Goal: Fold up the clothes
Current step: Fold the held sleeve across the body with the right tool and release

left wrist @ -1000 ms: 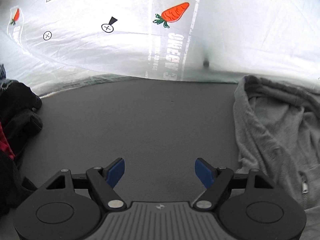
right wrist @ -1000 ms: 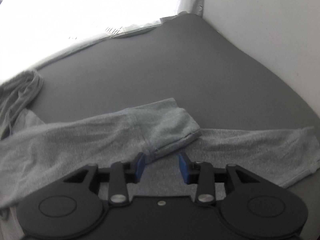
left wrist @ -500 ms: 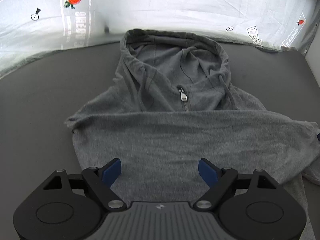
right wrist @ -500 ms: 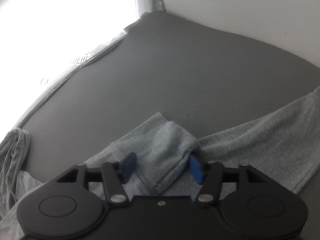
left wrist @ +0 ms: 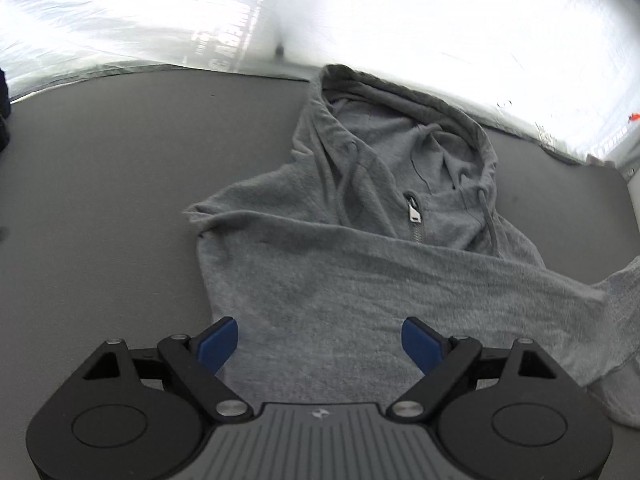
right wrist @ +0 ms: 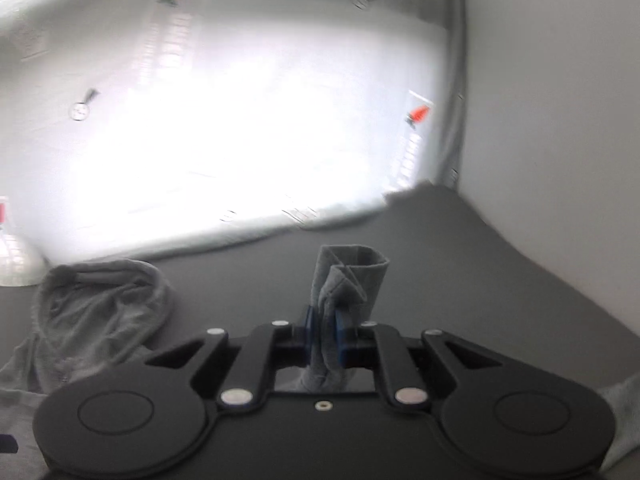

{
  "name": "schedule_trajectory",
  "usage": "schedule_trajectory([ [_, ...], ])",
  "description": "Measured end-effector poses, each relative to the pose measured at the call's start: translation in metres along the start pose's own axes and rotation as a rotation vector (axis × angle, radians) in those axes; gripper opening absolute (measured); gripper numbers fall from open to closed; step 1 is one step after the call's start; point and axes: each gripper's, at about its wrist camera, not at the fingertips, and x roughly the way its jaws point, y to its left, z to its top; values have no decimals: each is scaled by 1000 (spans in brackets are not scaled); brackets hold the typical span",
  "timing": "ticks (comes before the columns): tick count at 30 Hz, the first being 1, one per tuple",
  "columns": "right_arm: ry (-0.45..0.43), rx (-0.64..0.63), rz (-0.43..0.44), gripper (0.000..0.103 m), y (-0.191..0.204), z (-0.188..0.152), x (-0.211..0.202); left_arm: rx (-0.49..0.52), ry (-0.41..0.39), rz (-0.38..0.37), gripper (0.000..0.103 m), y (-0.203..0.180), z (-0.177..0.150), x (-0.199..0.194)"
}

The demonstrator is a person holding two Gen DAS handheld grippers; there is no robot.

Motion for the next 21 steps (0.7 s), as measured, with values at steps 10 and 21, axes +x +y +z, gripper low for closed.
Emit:
schedule_trajectory([
  [10, -162, -607, 511, 16, 215, -71, -62, -196, -119, 121, 89, 84, -3, -54],
  [21, 41, -719, 543, 61, 217, -115, -62, -238, -85, 128, 89, 101, -26, -59],
])
